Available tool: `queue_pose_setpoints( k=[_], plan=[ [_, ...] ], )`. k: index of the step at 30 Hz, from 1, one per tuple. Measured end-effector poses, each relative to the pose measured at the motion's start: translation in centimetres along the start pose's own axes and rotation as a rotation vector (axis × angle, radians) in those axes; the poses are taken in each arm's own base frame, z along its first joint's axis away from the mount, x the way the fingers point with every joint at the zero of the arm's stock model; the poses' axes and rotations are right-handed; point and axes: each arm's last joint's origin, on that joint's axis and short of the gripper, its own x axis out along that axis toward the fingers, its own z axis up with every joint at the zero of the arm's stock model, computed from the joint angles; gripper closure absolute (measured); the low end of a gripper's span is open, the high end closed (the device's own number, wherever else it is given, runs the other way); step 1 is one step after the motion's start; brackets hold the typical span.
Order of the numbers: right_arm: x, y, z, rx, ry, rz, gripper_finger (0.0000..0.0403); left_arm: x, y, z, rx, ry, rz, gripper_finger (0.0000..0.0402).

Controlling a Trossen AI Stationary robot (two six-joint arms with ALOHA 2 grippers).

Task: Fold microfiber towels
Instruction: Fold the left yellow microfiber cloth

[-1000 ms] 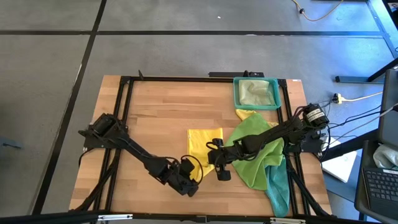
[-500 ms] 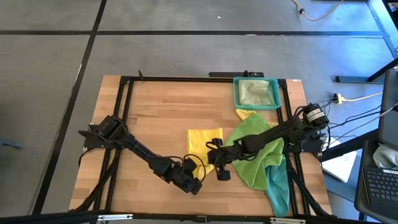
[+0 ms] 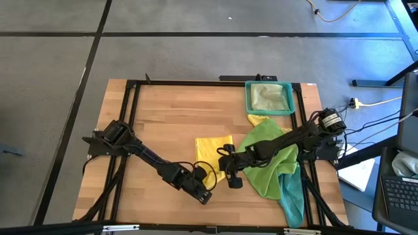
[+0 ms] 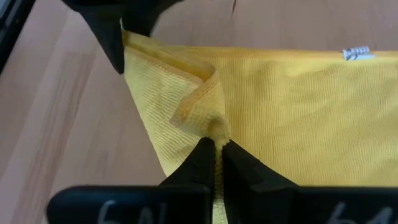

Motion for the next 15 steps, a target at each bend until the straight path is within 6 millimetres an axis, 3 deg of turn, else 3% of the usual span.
queue_pose_setpoints(
  k=[3,10,15],
  plan=[
    [-0.1,-0.1,-0.2,0.016,0.028,-0.005,0.0387,-0.1,-0.1,0.1,0.014,0.068,-0.019,0.0392],
    [-2.3,-0.4,-0.1,0.013,0.05,-0.019,0.0386,-2.8,-0.6,1.8,0.058,0.08,-0.06,0.04],
    [-3.0,-0.6,-0.2,0.014,0.068,-0.028,0.0386,-4.8,0.4,4.5,0.142,0.056,0.01,0.0401]
  ],
)
